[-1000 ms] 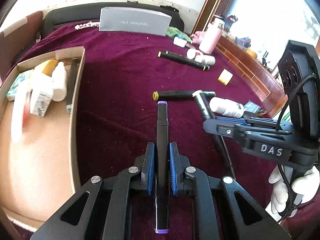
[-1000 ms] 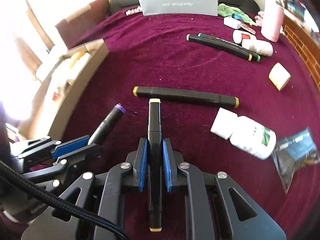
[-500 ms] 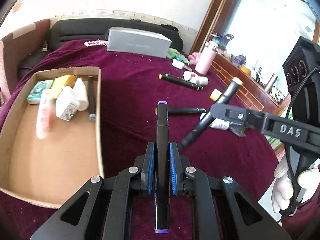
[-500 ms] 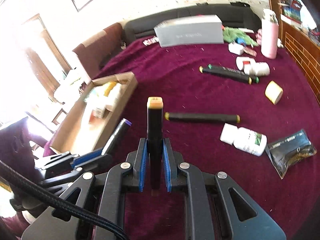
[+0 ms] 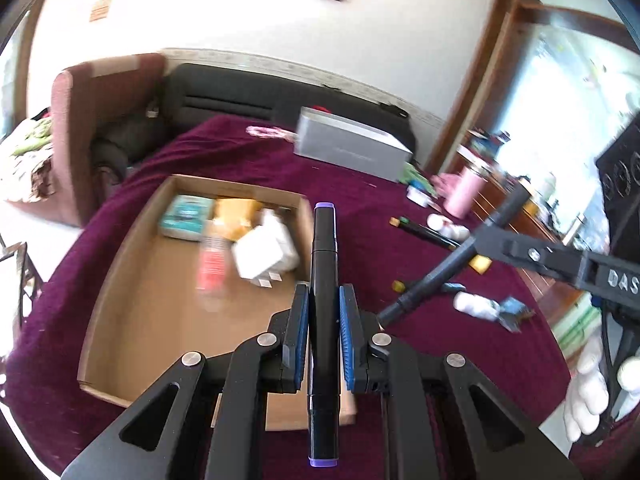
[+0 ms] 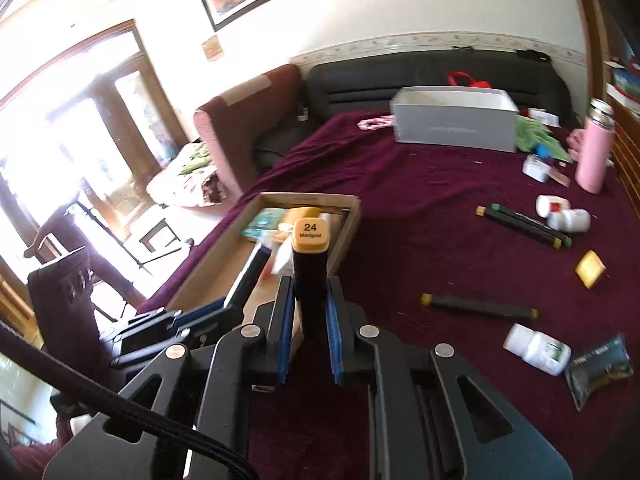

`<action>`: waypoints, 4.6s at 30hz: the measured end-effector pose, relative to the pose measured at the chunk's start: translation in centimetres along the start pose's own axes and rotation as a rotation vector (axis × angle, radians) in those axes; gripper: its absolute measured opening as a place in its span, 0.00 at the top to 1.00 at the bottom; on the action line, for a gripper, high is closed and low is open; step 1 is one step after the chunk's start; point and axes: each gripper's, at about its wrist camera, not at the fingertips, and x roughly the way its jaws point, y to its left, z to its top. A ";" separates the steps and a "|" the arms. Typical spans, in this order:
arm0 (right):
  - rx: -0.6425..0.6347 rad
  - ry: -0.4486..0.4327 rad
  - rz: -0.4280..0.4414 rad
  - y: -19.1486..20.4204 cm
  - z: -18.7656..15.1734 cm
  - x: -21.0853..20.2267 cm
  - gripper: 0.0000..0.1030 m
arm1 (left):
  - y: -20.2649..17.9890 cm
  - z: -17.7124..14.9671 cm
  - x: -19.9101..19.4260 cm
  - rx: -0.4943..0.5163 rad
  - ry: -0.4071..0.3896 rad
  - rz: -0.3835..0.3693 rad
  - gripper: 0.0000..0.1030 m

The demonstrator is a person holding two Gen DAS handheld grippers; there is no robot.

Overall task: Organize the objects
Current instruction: 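Carry both black markers into the cardboard box with both grippers, then open both grippers to release the markers in the box, then return to the pile and grasp a yellow-capped black marker with the left gripper, then grasp the white bottle with the right gripper while the left gripper holds the marker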

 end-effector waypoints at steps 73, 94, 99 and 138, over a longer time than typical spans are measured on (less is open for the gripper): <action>0.512 0.004 -0.052 -18.2 -4.6 0.7 0.34 | -2.3 0.7 6.2 -0.062 0.252 -0.282 0.46; 0.602 -0.211 -0.036 -27.1 -8.0 -2.5 0.30 | -20.0 -0.6 22.1 0.616 0.411 -0.129 0.47; 0.620 -0.222 0.017 -27.4 -8.5 -2.6 0.27 | -20.3 -1.9 24.2 0.627 0.489 -0.131 0.62; 0.416 0.114 -0.088 -20.9 -7.7 0.8 0.22 | -15.8 -5.4 16.0 0.371 0.456 -0.184 0.89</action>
